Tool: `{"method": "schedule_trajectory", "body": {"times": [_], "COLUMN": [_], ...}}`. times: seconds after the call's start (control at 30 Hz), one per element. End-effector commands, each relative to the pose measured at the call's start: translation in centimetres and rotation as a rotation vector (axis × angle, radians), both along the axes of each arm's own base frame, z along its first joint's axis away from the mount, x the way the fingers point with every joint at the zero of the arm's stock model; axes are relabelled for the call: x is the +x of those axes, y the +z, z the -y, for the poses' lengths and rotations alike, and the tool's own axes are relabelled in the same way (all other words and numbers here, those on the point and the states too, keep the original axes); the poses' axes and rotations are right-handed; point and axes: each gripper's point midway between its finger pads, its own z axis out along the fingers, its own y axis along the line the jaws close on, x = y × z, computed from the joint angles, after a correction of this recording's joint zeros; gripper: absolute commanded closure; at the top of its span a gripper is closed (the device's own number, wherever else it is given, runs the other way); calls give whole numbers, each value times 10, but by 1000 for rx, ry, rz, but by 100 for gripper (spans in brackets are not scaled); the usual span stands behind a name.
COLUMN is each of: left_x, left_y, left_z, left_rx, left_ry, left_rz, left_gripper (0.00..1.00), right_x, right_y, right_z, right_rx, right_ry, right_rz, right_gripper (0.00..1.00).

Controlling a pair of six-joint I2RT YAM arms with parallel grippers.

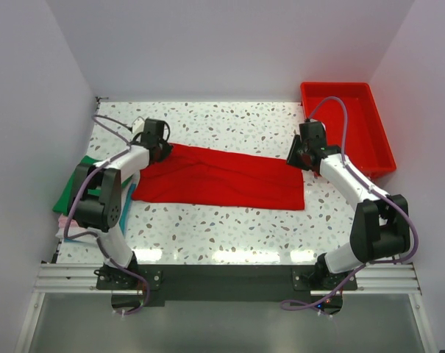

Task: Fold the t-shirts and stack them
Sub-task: Fold the tshirt

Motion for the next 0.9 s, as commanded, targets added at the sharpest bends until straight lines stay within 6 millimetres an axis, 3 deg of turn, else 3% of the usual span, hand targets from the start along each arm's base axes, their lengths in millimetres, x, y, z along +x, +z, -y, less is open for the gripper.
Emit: {"method": "schedule_trajectory", "body": {"times": [0.0, 0.27, 0.33, 0.47, 0.73, 0.87], "left_x": [1, -46, -54, -80, -107, -113], "left_y": [28, 16, 22, 9, 6, 4], "left_z": [7, 11, 12, 8, 7, 16], "left_rx": [-16, -48, -52, -51, -73, -112], "left_ry": [-48, -72, -79, -85, -103, -123], "left_rz": [101, 96, 121, 101, 105, 119], "left_gripper": [100, 100, 100, 100, 100, 100], "right_x": [1, -6, -9, -13, -17, -16], "right_y": [6, 5, 5, 1, -6, -8], "right_z": [1, 4, 5, 7, 6, 6], "right_rx": [-2, -3, -4, -7, -6, -4], "right_ry": [4, -2, -5, -7, -7, -9], "right_rz": [28, 29, 31, 23, 14, 11], "right_gripper": [64, 64, 64, 64, 64, 64]}}
